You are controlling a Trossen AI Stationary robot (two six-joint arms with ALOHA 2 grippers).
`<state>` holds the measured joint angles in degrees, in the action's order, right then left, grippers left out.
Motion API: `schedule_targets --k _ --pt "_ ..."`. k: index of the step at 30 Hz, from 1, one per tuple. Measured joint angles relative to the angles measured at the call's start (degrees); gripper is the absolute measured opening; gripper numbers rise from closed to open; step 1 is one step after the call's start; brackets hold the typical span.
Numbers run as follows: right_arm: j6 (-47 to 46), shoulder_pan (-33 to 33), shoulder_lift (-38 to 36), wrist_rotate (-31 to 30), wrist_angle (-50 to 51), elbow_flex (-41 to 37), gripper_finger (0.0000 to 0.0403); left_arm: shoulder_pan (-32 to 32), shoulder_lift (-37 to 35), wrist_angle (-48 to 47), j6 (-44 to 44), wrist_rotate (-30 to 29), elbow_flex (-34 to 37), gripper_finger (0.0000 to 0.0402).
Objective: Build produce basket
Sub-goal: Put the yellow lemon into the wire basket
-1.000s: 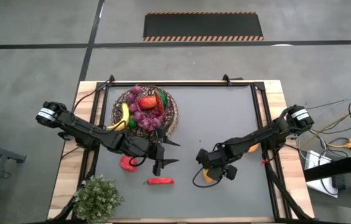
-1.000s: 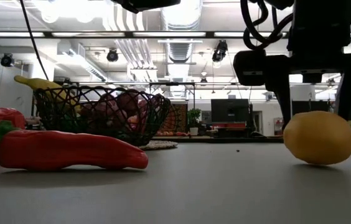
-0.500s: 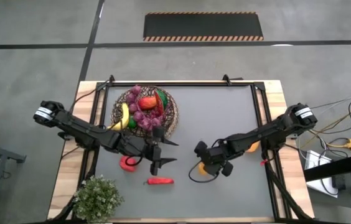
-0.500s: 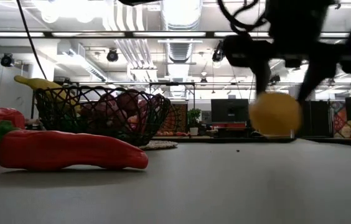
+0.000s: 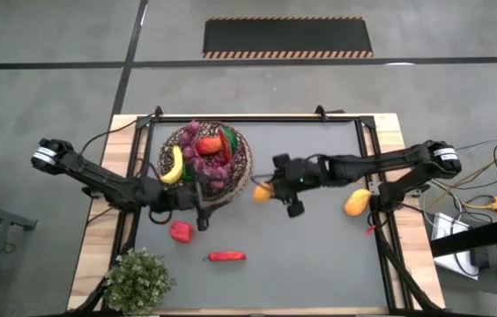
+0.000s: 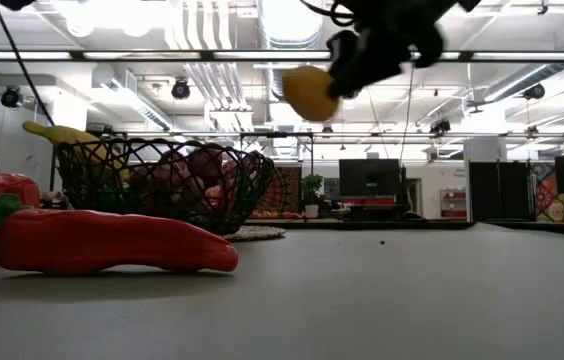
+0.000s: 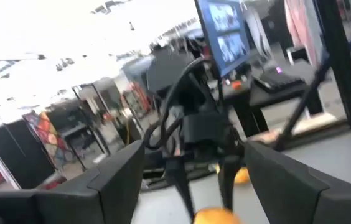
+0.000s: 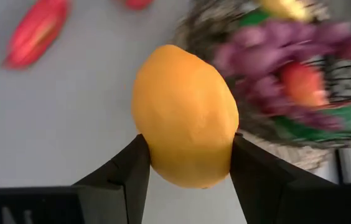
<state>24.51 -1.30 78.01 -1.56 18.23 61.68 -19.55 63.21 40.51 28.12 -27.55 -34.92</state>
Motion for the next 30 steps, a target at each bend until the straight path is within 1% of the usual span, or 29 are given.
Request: schedule_targets --k 3,7,15,18,21,24,30 --pt "-1.0 2.9 1.0 0.1 -8.1 -0.1 0.0177 0.0 -2.4 2.7 1.0 0.0 2.0 0.0258" --pt "-4.1 6.3 4.6 0.3 -21.2 -0.1 0.0178 0.0 -5.5 3.1 1.3 0.1 2.9 0.0258" --pt "-16.6 12.1 16.5 0.5 -49.9 -0.1 0.0178 0.0 -10.2 4.1 1.1 0.2 3.0 0.0258" --pt "-22.0 13.9 21.0 0.1 -58.7 0.0 0.0178 0.0 -11.0 3.4 0.8 0.2 3.6 0.0258" --pt "-26.4 15.4 24.8 0.0 -60.3 2.2 0.0178 0.0 -11.0 3.5 0.8 0.2 4.4 0.0258" --pt "-27.6 16.1 27.8 0.0 -59.1 5.0 0.0178 -0.1 -11.1 3.5 0.9 0.2 4.9 0.0258" --pt "-27.9 16.3 30.9 0.0 -51.5 10.0 0.0178 -0.1 -12.2 3.6 1.2 0.2 5.4 0.0258"
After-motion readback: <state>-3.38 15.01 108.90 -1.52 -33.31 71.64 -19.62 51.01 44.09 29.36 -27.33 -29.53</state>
